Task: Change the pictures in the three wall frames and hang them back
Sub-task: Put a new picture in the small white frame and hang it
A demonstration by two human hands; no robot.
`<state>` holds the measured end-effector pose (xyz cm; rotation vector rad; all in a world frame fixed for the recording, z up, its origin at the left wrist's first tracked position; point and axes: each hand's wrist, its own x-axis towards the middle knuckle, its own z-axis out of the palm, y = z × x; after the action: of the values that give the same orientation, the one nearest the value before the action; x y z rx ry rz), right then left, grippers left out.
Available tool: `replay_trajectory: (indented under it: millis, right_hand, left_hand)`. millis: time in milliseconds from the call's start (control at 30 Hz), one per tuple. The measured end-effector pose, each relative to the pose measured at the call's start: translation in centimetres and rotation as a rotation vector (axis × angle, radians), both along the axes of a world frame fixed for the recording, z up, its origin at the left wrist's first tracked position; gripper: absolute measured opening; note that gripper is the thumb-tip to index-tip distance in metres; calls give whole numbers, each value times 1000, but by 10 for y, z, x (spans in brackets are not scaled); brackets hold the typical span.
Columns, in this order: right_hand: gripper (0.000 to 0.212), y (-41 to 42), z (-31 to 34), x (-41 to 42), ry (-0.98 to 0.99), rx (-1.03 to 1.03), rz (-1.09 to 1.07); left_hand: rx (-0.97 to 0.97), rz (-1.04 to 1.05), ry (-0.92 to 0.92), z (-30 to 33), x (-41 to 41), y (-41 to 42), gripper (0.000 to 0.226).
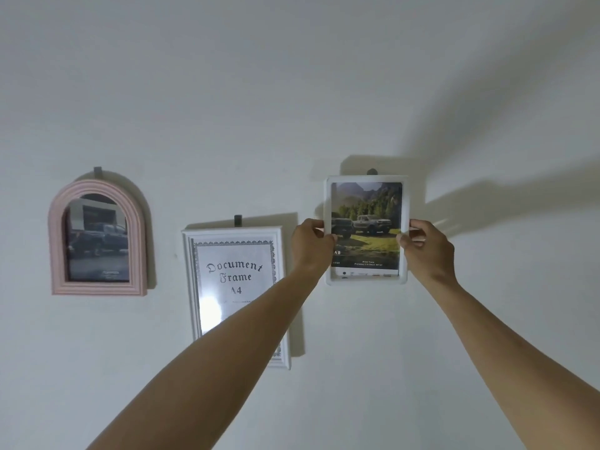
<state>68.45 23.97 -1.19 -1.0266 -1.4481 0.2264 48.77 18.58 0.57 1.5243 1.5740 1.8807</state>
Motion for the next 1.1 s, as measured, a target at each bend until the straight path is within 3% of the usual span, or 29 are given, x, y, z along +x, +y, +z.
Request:
replay_trajectory:
  millis: [467, 733, 1100]
  right_hand:
    - [23, -85, -72, -107, 84, -154, 76]
    - [23, -151, -157, -202, 42, -332, 145]
    - [25, -223, -268, -291, -25, -610, 299]
  left_hand:
    - [-53, -86, 3, -74, -130, -94, 23]
    - [-246, -107, -29, -160, -238, -162, 24]
    - [-516, -73, -206, -274, -333, -242, 20]
